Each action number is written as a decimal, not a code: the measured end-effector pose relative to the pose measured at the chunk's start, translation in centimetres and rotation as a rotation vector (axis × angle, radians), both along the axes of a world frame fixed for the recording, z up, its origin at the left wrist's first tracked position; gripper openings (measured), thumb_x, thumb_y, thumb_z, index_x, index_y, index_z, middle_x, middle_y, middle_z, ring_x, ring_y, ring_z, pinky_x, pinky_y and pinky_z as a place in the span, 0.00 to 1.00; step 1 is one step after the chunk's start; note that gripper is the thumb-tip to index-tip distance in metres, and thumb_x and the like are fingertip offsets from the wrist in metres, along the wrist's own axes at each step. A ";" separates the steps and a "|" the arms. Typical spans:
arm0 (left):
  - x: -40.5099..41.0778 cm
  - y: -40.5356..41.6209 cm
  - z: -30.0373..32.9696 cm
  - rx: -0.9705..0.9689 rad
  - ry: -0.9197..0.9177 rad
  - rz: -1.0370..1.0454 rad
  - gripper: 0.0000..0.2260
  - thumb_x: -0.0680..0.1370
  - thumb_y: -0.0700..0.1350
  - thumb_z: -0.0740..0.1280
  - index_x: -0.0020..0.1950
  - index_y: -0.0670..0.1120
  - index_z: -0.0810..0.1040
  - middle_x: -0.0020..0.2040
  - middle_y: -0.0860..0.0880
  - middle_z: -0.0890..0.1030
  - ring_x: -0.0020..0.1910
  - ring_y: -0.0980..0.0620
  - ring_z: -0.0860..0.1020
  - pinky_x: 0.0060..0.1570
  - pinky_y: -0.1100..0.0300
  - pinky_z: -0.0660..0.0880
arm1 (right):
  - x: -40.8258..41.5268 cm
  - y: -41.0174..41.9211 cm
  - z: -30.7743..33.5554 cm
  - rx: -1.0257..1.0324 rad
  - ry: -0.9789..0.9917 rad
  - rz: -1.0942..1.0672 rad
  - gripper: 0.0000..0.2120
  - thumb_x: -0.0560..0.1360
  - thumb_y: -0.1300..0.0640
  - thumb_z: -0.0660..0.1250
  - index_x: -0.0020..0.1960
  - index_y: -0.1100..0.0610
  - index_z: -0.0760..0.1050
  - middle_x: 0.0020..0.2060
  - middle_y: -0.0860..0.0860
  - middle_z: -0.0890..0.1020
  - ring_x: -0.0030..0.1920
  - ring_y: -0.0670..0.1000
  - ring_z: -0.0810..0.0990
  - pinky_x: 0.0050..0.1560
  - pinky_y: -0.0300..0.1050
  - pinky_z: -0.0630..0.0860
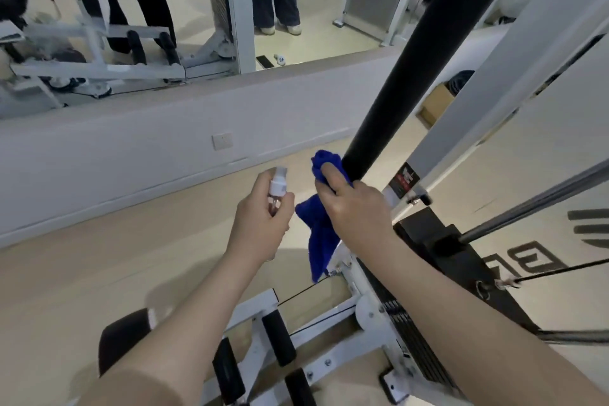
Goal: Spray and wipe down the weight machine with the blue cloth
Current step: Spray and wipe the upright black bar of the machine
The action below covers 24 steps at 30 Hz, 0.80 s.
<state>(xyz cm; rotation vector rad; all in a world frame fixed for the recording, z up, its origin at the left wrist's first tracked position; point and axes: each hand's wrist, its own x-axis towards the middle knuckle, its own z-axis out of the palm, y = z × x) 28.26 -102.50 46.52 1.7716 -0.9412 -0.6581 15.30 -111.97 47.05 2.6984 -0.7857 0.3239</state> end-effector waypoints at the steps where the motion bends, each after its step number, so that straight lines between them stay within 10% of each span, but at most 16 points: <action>1: -0.1 0.2 -0.7 0.001 0.006 -0.001 0.06 0.78 0.42 0.61 0.53 0.48 0.70 0.30 0.46 0.76 0.28 0.54 0.74 0.33 0.54 0.74 | 0.3 0.6 -2.2 0.127 0.167 -0.034 0.24 0.62 0.61 0.75 0.57 0.59 0.75 0.63 0.56 0.74 0.27 0.53 0.75 0.28 0.44 0.75; 5: -0.1 1.2 -3.9 0.044 0.022 0.020 0.10 0.78 0.43 0.61 0.57 0.54 0.70 0.34 0.43 0.77 0.35 0.41 0.76 0.38 0.48 0.75 | 1.8 1.8 -9.5 0.349 0.471 -0.051 0.26 0.73 0.67 0.64 0.68 0.62 0.61 0.72 0.59 0.57 0.43 0.57 0.78 0.41 0.49 0.74; 10: -0.3 1.8 -6.3 0.117 0.060 0.043 0.12 0.78 0.43 0.62 0.60 0.52 0.70 0.32 0.51 0.75 0.30 0.50 0.75 0.38 0.51 0.76 | 0.8 1.9 -11.3 0.348 0.648 0.013 0.21 0.74 0.69 0.60 0.67 0.64 0.64 0.71 0.59 0.59 0.43 0.56 0.79 0.37 0.46 0.69; 16: -0.9 0.2 -3.5 0.130 0.043 -0.009 0.13 0.78 0.45 0.61 0.62 0.53 0.69 0.34 0.49 0.76 0.35 0.44 0.77 0.39 0.50 0.76 | 0.2 -0.3 -2.1 0.090 0.208 0.084 0.25 0.56 0.57 0.79 0.53 0.54 0.80 0.54 0.51 0.80 0.22 0.51 0.72 0.23 0.39 0.65; 24: -2.5 -2.3 1.4 0.032 0.096 0.039 0.10 0.77 0.44 0.60 0.58 0.52 0.69 0.35 0.45 0.77 0.31 0.49 0.74 0.24 0.69 0.66 | -1.8 -0.4 7.1 -0.061 -0.231 -0.054 0.19 0.65 0.67 0.64 0.55 0.59 0.78 0.58 0.53 0.79 0.24 0.55 0.70 0.24 0.38 0.62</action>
